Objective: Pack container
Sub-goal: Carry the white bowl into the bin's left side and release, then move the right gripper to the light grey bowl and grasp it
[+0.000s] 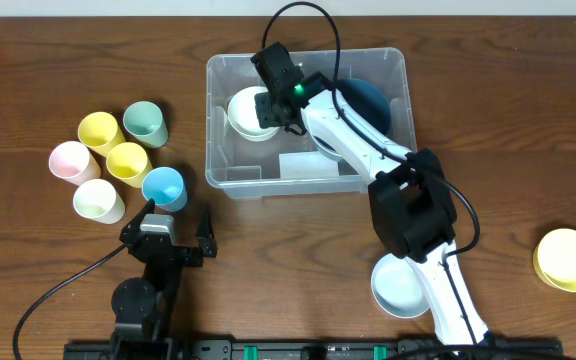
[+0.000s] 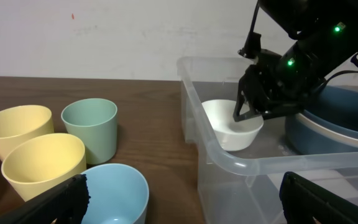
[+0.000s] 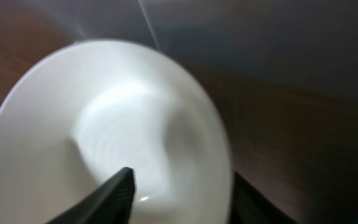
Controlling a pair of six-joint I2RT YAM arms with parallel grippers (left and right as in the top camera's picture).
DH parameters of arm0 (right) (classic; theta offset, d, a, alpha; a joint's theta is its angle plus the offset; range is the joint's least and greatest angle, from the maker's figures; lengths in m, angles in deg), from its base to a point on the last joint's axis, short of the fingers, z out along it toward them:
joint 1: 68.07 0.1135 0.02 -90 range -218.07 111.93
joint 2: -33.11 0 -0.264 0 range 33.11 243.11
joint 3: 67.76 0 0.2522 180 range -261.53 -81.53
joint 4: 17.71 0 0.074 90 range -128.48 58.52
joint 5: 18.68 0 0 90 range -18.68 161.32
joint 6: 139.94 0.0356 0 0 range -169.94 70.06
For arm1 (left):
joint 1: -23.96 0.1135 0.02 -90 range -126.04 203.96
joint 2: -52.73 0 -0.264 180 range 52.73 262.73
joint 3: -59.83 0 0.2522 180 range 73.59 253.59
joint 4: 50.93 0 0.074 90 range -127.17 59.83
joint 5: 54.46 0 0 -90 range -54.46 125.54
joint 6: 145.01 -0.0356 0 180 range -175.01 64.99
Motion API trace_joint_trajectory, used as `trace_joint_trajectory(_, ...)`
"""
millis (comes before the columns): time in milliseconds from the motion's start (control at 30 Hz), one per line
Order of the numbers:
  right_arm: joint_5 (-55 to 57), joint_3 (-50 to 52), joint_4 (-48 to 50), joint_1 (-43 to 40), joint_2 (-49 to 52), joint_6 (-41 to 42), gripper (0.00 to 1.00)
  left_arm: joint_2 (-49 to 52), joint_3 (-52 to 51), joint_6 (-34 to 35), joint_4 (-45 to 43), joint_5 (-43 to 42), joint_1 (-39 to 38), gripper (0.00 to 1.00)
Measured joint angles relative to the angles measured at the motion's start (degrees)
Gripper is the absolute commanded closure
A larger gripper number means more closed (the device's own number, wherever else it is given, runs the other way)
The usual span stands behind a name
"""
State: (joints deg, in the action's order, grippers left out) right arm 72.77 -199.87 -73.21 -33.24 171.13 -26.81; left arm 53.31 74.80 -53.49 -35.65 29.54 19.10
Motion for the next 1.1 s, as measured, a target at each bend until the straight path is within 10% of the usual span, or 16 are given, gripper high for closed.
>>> trace_joint_trajectory(500, 0.13, 0.0, -8.66, -0.04, -17.53, -1.66, 0.35, 0.0, 0.0, 0.02, 0.0, 0.0, 0.0, 0.02)
trace_joint_trajectory(1100, 7.85, -0.28, -55.21, -9.2, -40.41, 1.75, 0.29, 0.0, 0.0, 0.0, 0.0, 0.0, 0.0, 0.02)
